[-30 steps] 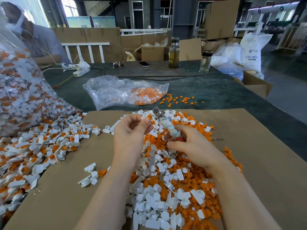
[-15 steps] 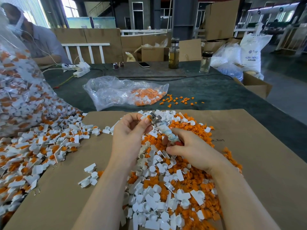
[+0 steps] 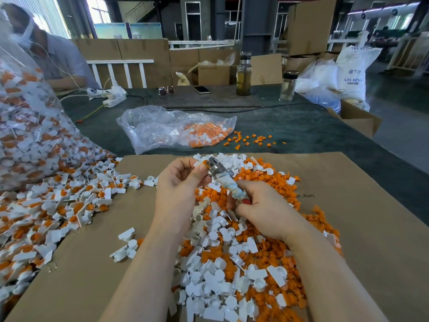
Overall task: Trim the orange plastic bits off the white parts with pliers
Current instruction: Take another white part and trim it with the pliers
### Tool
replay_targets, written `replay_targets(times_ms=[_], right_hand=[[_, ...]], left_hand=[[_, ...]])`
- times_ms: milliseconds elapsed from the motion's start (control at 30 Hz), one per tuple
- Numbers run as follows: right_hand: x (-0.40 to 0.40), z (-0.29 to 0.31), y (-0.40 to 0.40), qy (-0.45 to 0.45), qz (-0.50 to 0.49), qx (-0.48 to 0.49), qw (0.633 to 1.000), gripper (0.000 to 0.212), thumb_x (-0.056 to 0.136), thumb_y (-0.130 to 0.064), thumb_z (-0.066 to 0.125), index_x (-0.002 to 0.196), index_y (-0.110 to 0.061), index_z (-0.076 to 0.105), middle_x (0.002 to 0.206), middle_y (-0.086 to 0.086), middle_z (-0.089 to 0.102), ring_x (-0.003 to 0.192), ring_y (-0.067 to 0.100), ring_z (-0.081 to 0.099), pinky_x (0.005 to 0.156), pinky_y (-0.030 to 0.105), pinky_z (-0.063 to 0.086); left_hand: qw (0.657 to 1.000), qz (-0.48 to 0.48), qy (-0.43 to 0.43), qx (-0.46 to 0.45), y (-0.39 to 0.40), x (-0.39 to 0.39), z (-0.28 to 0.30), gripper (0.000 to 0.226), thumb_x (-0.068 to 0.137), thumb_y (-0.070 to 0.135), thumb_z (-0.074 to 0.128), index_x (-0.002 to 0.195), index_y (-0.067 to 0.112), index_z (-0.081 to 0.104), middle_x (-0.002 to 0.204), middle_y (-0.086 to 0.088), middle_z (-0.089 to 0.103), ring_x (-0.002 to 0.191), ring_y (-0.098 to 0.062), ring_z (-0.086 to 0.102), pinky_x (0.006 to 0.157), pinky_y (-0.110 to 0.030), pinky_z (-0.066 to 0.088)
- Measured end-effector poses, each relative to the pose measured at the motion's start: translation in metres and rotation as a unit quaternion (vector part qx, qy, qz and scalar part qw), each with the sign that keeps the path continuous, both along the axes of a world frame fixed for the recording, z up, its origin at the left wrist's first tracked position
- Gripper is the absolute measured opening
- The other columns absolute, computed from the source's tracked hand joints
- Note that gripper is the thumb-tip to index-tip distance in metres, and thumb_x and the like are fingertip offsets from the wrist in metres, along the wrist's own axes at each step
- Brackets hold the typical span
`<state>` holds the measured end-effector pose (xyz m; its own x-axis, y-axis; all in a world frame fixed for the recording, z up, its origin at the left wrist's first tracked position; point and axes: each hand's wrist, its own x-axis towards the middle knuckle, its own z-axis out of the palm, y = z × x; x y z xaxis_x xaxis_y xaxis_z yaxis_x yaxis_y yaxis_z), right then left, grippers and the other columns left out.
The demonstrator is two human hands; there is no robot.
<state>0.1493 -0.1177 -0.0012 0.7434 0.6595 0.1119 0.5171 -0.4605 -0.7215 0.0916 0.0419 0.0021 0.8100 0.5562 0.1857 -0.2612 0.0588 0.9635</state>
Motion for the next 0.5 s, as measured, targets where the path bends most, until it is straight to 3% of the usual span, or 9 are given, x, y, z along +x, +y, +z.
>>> replay_targets(times_ms=[133,333,400,500], right_hand=[[0.0,-0.001,0.0,-0.009,-0.005,-0.011,1.0,0.023,0.085,-0.014,0.058,0.078,-0.036,0.057,0.077,-0.009,0.061,0.066,0.009,0.058,0.06,0.036,0.05],[0.003,-0.011,0.004,-0.07,-0.053,-0.023,0.996,0.006,0.089,-0.029,0.059,0.084,-0.031,0.059,0.071,-0.011,0.058,0.061,0.006,0.053,0.051,0.024,0.038],[0.006,-0.014,0.004,-0.097,-0.094,-0.038,0.99,0.009,0.093,-0.037,0.057,0.088,-0.03,0.06,0.072,-0.012,0.058,0.06,0.006,0.053,0.05,0.02,0.033],[0.012,-0.017,0.002,-0.125,-0.165,-0.055,0.977,0.021,0.094,-0.039,0.055,0.075,-0.032,0.05,0.069,-0.012,0.054,0.059,0.007,0.051,0.048,0.02,0.03]], left_hand=[[1.0,-0.008,0.007,-0.029,0.001,0.002,-0.001,0.006,0.091,0.001,0.064,0.088,0.006,0.065,0.066,0.007,0.066,0.061,-0.007,0.065,0.073,-0.023,0.059],[0.984,0.0,0.038,-0.172,0.011,0.0,-0.001,0.003,0.089,0.006,0.066,0.091,0.007,0.067,0.076,-0.003,0.076,0.069,-0.012,0.073,0.064,-0.022,0.06],[0.966,0.057,0.043,-0.25,0.022,-0.001,-0.001,0.008,0.09,0.008,0.066,0.098,0.008,0.068,0.085,-0.006,0.078,0.077,-0.013,0.075,0.065,-0.022,0.061],[0.899,0.15,0.015,-0.41,0.043,-0.006,-0.001,0.014,0.094,0.012,0.064,0.107,0.007,0.066,0.084,-0.008,0.078,0.079,-0.013,0.076,0.066,-0.023,0.061]])
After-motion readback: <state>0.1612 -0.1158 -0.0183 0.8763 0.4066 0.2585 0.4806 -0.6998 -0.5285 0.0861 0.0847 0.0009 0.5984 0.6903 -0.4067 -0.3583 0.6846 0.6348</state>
